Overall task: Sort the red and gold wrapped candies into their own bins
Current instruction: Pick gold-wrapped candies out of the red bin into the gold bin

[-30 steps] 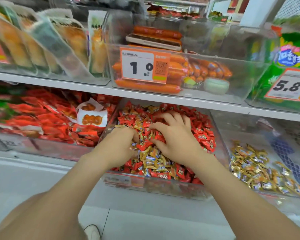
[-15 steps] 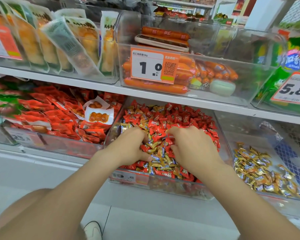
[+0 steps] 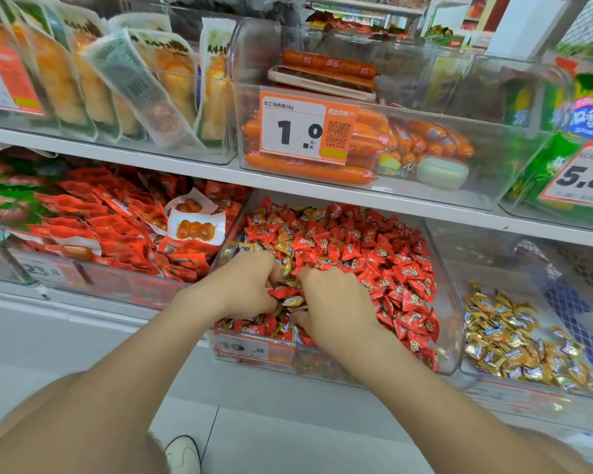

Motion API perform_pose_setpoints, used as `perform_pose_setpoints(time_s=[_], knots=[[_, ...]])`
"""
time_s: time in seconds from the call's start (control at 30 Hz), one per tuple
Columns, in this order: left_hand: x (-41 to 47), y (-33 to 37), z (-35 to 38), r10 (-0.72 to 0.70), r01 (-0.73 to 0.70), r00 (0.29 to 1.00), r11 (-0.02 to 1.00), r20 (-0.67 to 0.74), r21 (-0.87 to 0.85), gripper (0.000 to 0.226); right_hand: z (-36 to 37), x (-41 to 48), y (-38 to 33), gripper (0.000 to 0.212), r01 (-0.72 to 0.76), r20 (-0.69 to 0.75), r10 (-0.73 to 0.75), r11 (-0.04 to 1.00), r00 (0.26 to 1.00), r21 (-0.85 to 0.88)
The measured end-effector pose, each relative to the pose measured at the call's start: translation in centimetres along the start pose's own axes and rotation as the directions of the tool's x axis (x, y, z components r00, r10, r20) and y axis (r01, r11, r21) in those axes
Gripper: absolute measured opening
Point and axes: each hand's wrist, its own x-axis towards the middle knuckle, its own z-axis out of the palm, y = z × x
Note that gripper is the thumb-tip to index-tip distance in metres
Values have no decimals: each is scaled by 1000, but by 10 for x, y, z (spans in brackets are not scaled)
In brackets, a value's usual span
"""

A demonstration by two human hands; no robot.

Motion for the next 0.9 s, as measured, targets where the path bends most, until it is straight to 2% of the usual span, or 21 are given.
perform_pose_setpoints(time_s=[0.1,0.17,0.33,0.43,0.5,0.6,0.67,0.8,0.9], knots=[[-6,-4,-2,-24,18,995,998,-92,-65,19,2,4,13,48,-57,19,54,980,998,189],[-8,-6,-2,-22,7,987,996,-161,-89,20,1,5,23,39,-80,14,79,945,997,317],[-11,-4,-3,16,-56,950,991,-313,-119,16,-15,1,38,20,-25,-77,74,862,994,506],[-11,-1,-3,9,-74,938,982,-346,-175,11,-23,-1,45,34,4,-62,46,780,997,626],[-8,0,-3,28,-89,938,983,-345,-161,16,-27,-4,45,42,6,-32,21,746,999,666],[-4,4,-4,90,-131,947,984,-309,-116,21,-26,-8,45,30,51,-89,3,797,996,602],[-1,5,-3,158,-183,951,980,-265,-73,19,-21,-9,45,23,124,-108,-80,863,991,490],[8,3,6,245,-235,956,969,-161,83,19,-12,-7,42,15,224,-16,-237,891,971,394],[10,-1,6,231,-223,971,967,-60,121,25,-10,-5,38,38,229,138,-265,946,954,230]])
